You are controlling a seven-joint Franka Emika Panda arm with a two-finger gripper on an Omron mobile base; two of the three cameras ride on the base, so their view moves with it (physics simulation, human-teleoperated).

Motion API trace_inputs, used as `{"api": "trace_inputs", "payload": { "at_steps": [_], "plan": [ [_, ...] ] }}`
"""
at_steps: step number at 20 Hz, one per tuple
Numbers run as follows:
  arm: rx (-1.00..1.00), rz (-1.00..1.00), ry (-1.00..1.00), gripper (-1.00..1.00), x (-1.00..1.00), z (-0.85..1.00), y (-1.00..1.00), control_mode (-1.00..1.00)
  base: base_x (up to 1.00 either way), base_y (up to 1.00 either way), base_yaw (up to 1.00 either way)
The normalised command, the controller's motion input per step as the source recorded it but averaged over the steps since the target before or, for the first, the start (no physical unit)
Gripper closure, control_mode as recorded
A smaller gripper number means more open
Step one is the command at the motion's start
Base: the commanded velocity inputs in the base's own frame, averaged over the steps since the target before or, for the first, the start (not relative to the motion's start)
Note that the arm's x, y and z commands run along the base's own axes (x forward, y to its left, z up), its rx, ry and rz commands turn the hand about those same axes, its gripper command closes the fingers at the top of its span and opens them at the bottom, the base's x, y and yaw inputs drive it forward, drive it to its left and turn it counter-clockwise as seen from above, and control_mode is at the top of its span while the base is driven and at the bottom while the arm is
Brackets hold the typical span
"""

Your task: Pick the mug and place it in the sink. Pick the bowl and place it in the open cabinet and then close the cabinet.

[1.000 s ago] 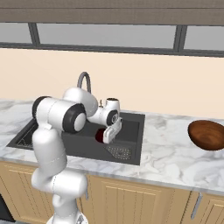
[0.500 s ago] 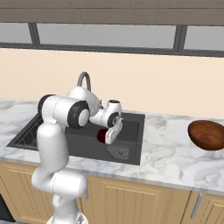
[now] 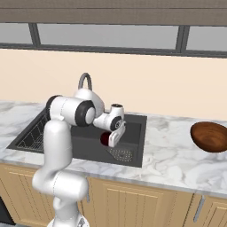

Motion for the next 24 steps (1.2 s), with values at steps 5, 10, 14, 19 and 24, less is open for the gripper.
{"api": "trace_inputs", "payload": {
  "at_steps": [5,10,14,19,24],
  "plan": [
    [0.0,0.0,0.0,1.0,0.04,-0.42,0.0,-1.0,0.0,0.0,0.0],
    [0.0,0.0,-0.03,1.0,0.04,-0.37,-0.01,-1.0,0.0,0.0,0.0],
    [0.0,0.0,-0.04,1.0,0.07,-0.39,0.0,-1.0,0.0,0.0,0.0],
    [0.0,0.0,-0.04,1.0,0.12,-0.4,0.0,-1.0,0.0,0.0,0.0],
    [0.0,0.0,-0.04,1.0,0.23,-0.27,-0.01,-1.0,0.0,0.0,0.0]
  ]
}}
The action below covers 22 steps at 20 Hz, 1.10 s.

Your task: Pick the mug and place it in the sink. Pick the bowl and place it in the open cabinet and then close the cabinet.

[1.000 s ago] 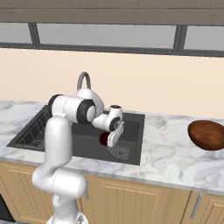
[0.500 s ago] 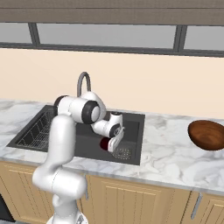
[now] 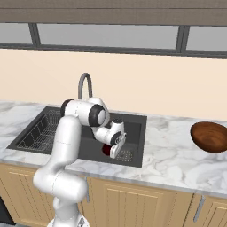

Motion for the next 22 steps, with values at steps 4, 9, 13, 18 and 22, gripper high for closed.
{"api": "trace_inputs", "payload": {
  "at_steps": [4,9,13,18,22],
  "plan": [
    [0.0,0.0,-0.03,1.0,0.33,-0.19,-0.01,-1.0,0.0,0.0,0.0],
    [0.0,0.0,-0.03,1.0,0.24,-0.25,0.0,-1.0,0.0,0.0,0.0],
    [0.0,0.0,-0.02,1.0,0.21,-0.28,0.0,-1.0,0.0,0.0,0.0],
    [0.0,0.0,-0.02,-1.0,0.1,-0.14,0.0,-1.0,0.0,0.0,0.0],
    [0.0,0.0,-0.09,-1.0,-0.18,0.02,0.0,-1.0,0.0,0.0,0.0]
  ]
}}
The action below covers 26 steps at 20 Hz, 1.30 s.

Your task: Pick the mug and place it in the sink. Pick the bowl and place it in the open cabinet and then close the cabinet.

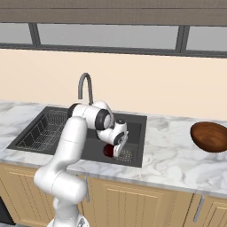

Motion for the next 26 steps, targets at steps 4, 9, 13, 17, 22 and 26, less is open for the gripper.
{"api": "trace_inputs", "payload": {
  "at_steps": [4,9,13,17,22,26],
  "plan": [
    [0.0,0.0,-0.12,-1.0,-0.49,0.21,-0.02,-1.0,0.0,0.0,0.0],
    [0.0,0.0,-0.03,-1.0,-0.26,0.58,0.0,-1.0,0.0,0.0,0.0],
    [0.0,-0.02,-0.03,-1.0,-0.03,0.86,-0.03,-1.0,0.0,0.0,0.0],
    [0.0,-0.02,0.0,-1.0,0.0,0.99,0.0,-1.0,0.0,0.0,0.0],
    [0.0,-0.01,0.0,-1.0,-0.12,0.99,-0.08,-1.0,0.0,0.0,0.0],
    [-0.01,-0.06,0.0,-1.0,-0.48,1.0,0.0,-1.0,0.0,0.0,0.0]
  ]
}}
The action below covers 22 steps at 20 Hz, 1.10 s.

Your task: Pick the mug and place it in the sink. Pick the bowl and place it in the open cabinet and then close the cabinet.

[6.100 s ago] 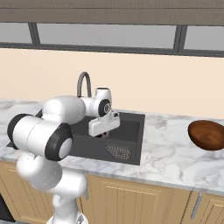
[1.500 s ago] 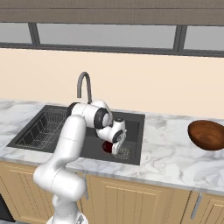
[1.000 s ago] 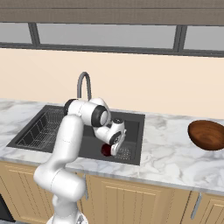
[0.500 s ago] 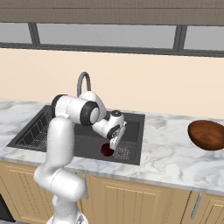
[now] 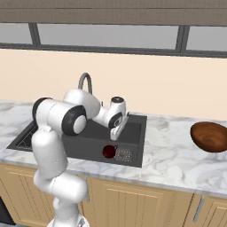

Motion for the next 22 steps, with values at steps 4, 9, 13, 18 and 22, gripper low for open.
{"api": "trace_inputs", "payload": {
  "at_steps": [4,9,13,18,22],
  "plan": [
    [0.0,-0.13,0.0,-1.0,-0.49,1.0,-0.01,-1.0,0.0,0.0,0.0],
    [0.0,-0.33,0.0,-1.0,-0.43,0.92,-0.05,-1.0,0.0,0.0,0.0],
    [0.0,-0.46,0.02,-1.0,-0.59,0.75,-0.01,-1.0,0.0,0.0,0.0],
    [0.0,-0.6,-0.02,-1.0,-0.75,0.32,0.0,-1.0,0.0,0.0,0.0],
    [0.0,-0.64,-0.12,-1.0,-0.54,0.24,-0.02,-1.0,0.0,0.0,0.0]
  ]
}}
